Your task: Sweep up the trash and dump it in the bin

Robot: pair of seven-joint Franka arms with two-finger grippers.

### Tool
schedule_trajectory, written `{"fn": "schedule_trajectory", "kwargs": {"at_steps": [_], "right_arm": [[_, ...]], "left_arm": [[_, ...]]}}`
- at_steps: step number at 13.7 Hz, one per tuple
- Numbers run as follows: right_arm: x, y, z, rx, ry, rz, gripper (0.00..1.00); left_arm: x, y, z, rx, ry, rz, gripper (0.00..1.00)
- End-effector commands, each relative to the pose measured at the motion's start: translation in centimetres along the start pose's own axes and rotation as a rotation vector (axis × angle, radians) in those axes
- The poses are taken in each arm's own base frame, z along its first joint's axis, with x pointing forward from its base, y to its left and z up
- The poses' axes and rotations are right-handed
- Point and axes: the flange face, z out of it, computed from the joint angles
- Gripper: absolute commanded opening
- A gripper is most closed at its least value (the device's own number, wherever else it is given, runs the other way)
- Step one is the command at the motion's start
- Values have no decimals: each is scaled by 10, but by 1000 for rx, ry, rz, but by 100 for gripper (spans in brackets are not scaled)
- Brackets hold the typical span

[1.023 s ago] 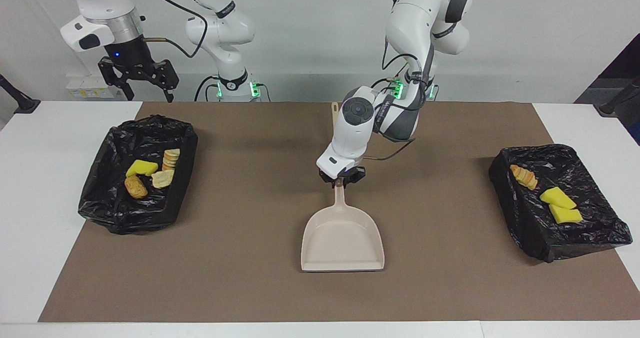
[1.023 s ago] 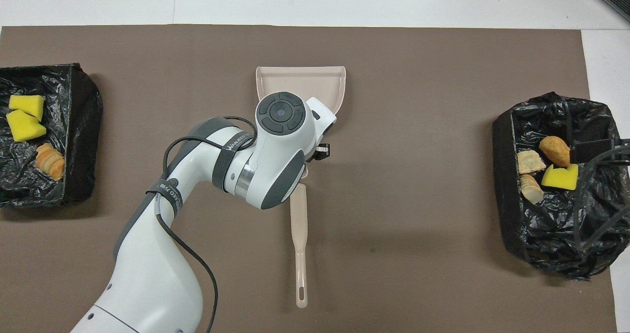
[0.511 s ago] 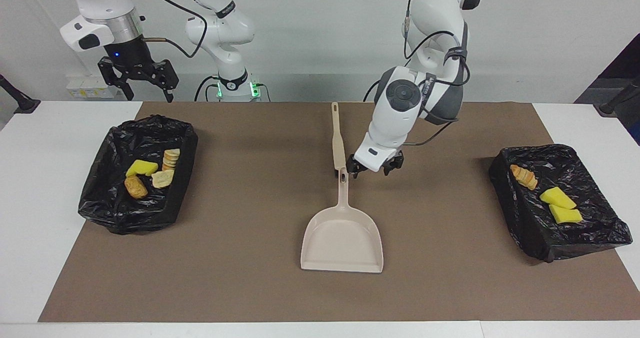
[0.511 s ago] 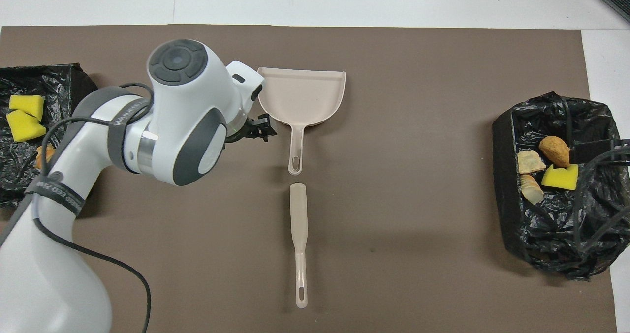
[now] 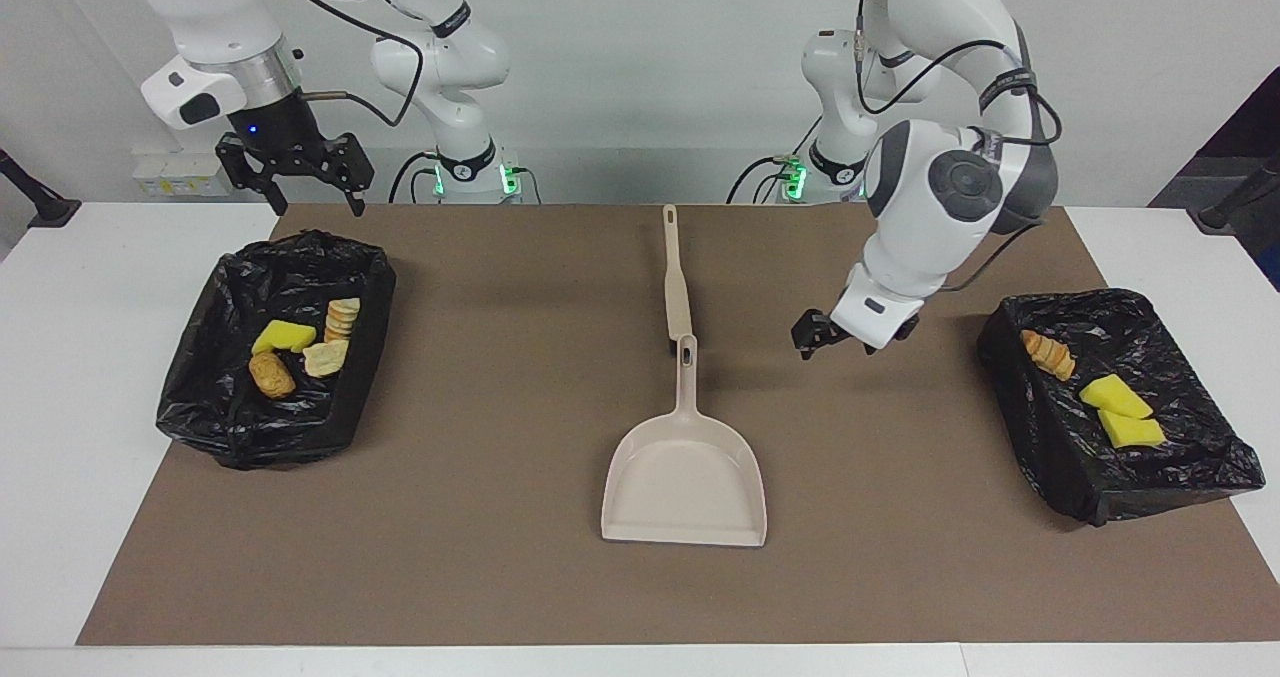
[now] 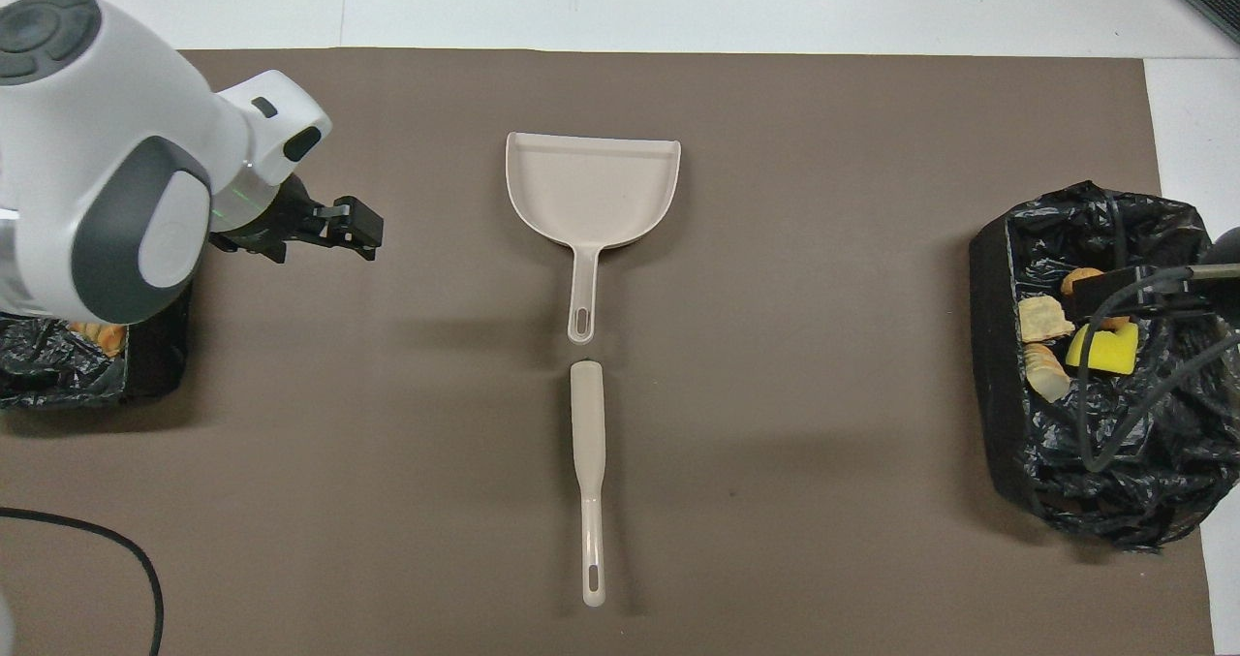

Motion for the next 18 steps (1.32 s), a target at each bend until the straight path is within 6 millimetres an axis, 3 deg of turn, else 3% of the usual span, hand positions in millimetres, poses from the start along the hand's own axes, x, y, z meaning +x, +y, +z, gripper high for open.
{"fn": "schedule_trajectory", "kwargs": {"at_steps": [1,3,6,10,13,18], "right_arm": [[-3,8,-6,17,-5,20,100],[-2,6,-5,5,4,4,100],[1,14,-8,-61,17,-56,100],[-1,9,-20,-46,20,-59,100],[-6,9,-20,-28,4,-59,100],[-13,8,-12,-25,-13,-64,100]], "left_arm": [[-18,-38,-33,39,-5,129,100],[-30,-55,-58,59,-4,140,100],[-54,-61,-96,72,-30,205,100],[-74,-79,-101,64,-27,228,100],[-83,-80,-120,65,19,82,100],[-95,-97,-129,58,26,53,100]]}}
